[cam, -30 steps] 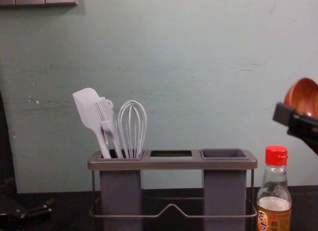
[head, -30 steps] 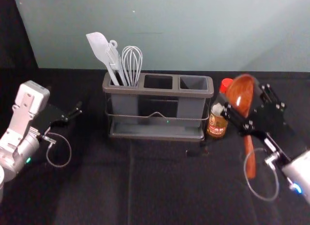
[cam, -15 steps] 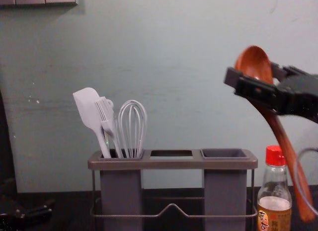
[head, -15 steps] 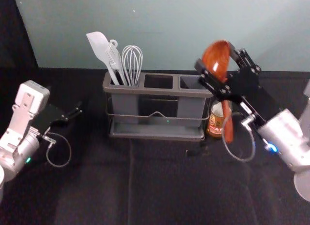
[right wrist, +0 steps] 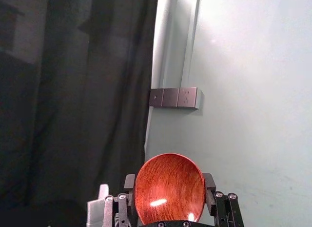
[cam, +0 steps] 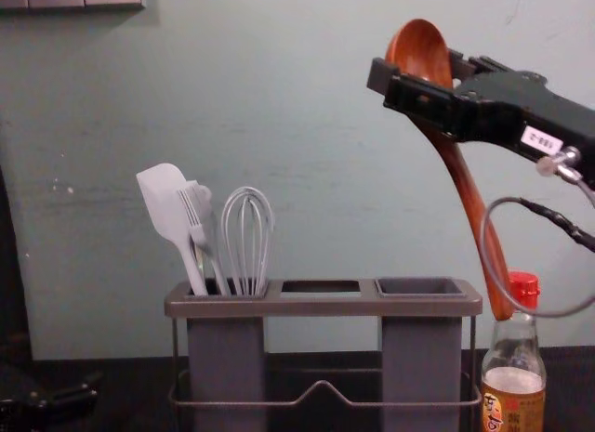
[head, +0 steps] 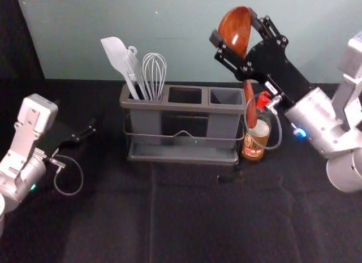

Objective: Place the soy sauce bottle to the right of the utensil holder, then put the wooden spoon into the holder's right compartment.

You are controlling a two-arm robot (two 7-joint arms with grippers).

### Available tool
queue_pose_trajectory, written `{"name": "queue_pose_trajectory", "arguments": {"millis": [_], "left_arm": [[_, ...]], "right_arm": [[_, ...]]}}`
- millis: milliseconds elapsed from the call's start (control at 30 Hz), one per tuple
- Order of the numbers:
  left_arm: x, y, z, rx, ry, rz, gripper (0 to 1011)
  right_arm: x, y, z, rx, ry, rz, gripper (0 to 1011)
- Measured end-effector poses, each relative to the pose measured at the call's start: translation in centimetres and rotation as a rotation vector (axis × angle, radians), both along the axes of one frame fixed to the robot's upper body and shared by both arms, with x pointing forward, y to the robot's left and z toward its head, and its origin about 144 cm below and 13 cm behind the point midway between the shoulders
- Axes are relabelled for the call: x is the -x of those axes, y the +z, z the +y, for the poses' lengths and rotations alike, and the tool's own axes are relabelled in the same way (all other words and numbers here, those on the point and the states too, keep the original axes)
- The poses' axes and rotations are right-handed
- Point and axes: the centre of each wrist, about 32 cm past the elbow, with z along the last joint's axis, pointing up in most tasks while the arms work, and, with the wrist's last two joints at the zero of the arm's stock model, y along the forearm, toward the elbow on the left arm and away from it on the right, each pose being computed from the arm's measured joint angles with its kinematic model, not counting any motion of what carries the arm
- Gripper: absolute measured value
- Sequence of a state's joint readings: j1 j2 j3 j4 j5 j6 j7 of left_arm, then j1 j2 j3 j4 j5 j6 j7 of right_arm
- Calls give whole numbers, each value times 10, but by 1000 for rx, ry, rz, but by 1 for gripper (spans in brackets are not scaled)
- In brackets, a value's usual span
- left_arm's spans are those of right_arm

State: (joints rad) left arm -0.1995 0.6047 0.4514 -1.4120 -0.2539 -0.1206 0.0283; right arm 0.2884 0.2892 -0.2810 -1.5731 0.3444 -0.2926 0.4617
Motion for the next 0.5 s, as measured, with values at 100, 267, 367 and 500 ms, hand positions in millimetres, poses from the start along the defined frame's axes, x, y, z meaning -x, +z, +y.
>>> {"name": "queue_pose_trajectory", "arguments": {"millis": [100,267,367,500], "left_arm": [[0,0,0,0,0,0,1005],[0,0,0,0,0,0,1005],[0,0,0,0,0,0,1005],[0,0,0,0,0,0,1005]], "right_arm": [[-9,2,2,0,-1,-10,838],[-25,3,5,-6,-10,-30,838],[-37,0,8,-15,-15,-50,837],[-45,-1,10,-28,-15,-69,838]]}}
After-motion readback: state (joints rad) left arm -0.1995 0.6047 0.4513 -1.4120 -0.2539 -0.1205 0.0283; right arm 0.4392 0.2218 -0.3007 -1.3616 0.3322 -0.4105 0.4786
